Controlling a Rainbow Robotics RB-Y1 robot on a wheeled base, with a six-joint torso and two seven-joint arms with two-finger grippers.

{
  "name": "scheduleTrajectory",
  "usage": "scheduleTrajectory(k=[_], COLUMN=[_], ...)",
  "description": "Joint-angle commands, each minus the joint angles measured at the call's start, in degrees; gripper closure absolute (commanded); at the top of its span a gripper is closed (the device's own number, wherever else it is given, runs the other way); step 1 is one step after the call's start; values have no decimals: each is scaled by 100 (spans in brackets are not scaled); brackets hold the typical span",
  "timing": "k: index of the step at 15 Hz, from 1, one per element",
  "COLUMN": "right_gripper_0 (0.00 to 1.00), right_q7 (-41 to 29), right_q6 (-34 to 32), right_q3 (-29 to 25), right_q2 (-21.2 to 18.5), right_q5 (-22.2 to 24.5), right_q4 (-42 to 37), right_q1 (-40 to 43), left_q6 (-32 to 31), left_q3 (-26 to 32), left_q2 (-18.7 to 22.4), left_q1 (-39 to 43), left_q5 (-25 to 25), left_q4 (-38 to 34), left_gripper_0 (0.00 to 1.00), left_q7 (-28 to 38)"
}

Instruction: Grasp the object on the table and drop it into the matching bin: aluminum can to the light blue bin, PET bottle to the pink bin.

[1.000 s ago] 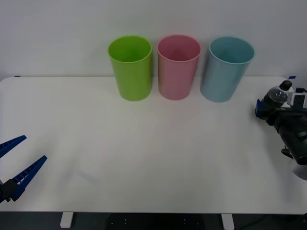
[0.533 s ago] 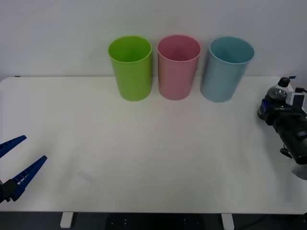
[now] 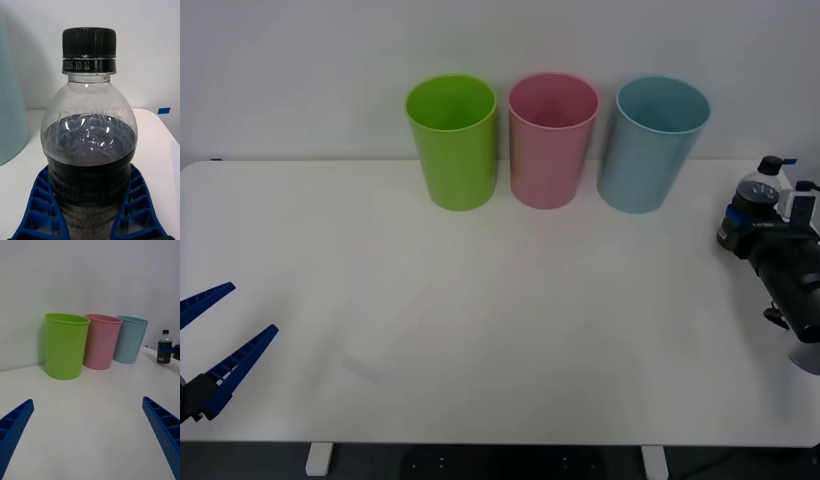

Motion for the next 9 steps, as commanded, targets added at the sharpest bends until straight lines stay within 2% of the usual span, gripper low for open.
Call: scheduleTrajectory(k=[1, 3, 9], right_gripper_0=[100, 100, 100], right_q7=[-89, -177, -1346], right_q6=[-11, -20, -29], right_q3=[110, 242, 866], right_q2=[-6, -6, -269], right_q5=[-45, -124, -124], right_q4=[-488, -1015, -2746], right_q1=[318, 696, 1917], left_q6=[0, 0, 0], left_q3=[0, 0, 0], left_q2=[0, 0, 0], left_q1=[0, 0, 0], left_q5=[0, 0, 0], left_q4=[0, 0, 0], left_gripper_0=[0, 0, 0], left_q7=[0, 0, 0])
